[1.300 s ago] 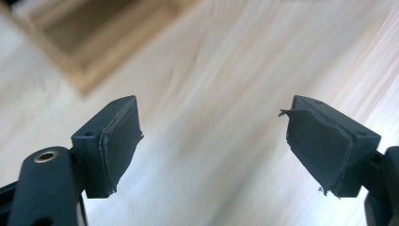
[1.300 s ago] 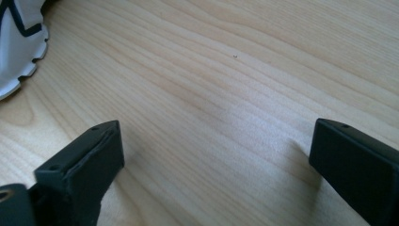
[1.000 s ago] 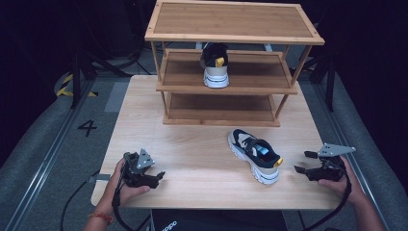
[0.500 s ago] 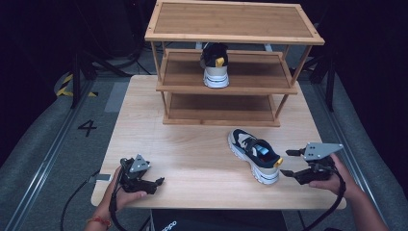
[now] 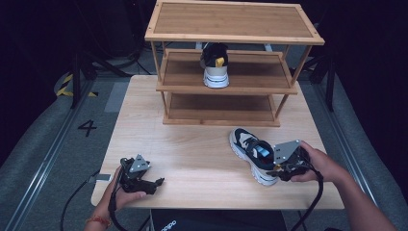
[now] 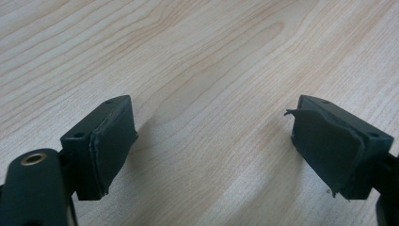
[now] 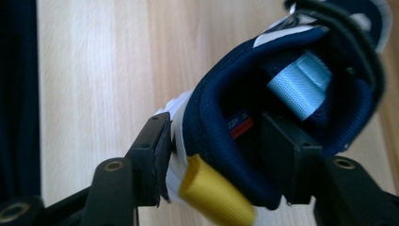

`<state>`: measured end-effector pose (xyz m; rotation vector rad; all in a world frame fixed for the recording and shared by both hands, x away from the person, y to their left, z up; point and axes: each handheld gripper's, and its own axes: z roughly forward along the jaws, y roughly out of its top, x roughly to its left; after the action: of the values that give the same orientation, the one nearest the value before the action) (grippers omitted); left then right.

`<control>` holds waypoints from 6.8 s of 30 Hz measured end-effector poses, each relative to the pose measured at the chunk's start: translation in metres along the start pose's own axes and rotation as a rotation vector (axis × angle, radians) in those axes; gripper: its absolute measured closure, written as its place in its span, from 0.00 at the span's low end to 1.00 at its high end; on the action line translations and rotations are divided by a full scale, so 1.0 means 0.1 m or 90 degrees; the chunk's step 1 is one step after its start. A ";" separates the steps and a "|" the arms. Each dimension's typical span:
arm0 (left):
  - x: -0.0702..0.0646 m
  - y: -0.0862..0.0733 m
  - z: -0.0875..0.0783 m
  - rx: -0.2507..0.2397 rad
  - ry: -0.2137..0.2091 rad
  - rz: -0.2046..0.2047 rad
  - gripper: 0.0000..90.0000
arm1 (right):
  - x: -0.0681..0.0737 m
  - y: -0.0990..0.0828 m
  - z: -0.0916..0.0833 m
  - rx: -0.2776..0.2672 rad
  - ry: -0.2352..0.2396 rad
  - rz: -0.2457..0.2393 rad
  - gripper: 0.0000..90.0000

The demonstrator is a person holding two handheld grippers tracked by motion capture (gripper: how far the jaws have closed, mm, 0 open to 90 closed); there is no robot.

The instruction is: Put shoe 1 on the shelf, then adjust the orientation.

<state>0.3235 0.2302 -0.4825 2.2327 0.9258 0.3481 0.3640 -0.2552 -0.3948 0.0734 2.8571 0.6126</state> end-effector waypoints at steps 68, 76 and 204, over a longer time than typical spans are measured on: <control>0.02 0.02 0.02 0.004 -0.010 0.014 0.15 | -0.10 0.89 -0.58 0.015 0.044 -0.028 0.76; 0.02 0.02 0.01 0.006 -0.011 0.017 0.15 | -0.16 1.07 -0.79 0.026 0.018 -0.078 0.76; 0.02 0.03 0.03 0.000 -0.012 0.014 0.15 | -1.88 1.06 -0.42 -0.202 -0.304 0.349 0.29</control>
<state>0.3282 0.2285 -0.4826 2.2447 0.8918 0.3368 0.5379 -0.1934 -0.2759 0.8433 2.2374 0.9831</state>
